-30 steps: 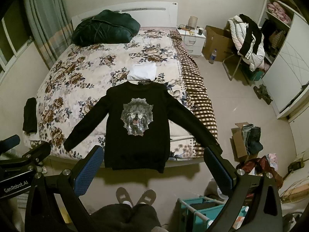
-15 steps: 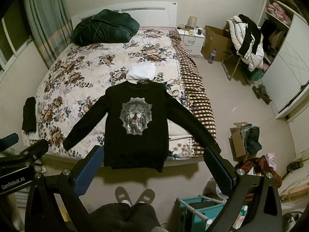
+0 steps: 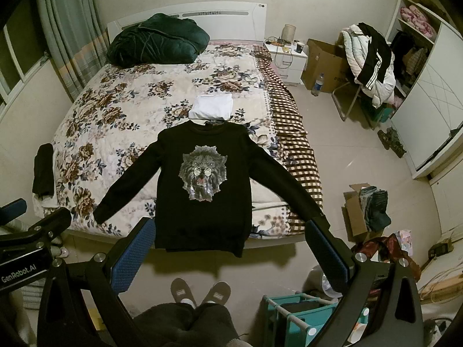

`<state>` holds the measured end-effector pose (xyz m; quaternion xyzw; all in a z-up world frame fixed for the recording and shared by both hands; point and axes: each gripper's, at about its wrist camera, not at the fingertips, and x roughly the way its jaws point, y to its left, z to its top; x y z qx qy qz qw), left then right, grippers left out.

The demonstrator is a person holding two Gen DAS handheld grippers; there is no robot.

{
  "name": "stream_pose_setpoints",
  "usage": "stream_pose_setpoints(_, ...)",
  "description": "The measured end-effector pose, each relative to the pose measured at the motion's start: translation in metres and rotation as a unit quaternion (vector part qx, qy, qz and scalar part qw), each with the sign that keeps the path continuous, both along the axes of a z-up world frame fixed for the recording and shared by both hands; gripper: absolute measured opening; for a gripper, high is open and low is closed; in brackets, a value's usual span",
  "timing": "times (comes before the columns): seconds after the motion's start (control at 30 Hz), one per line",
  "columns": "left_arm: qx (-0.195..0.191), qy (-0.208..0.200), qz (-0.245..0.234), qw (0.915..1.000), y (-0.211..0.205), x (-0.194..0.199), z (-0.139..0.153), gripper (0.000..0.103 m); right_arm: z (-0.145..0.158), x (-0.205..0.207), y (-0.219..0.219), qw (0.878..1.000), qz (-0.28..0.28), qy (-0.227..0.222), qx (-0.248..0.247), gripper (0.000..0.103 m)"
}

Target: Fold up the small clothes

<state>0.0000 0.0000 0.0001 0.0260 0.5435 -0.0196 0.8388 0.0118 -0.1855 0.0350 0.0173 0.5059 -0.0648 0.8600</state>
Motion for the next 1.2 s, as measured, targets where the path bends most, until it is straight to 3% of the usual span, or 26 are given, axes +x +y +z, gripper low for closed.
stream_pose_setpoints(0.93, -0.001, -0.007, 0.0, 1.0, -0.001, 0.002, 0.0, 0.103, 0.005, -0.009, -0.002, 1.0, -0.001, -0.006, -0.002, 0.103)
stream_pose_setpoints(1.2, 0.001, -0.01, 0.0, 0.9999, -0.003, 0.006, 0.006, 0.103, 0.038, -0.007, -0.01, 1.0, -0.001, -0.007, 0.005, 0.103)
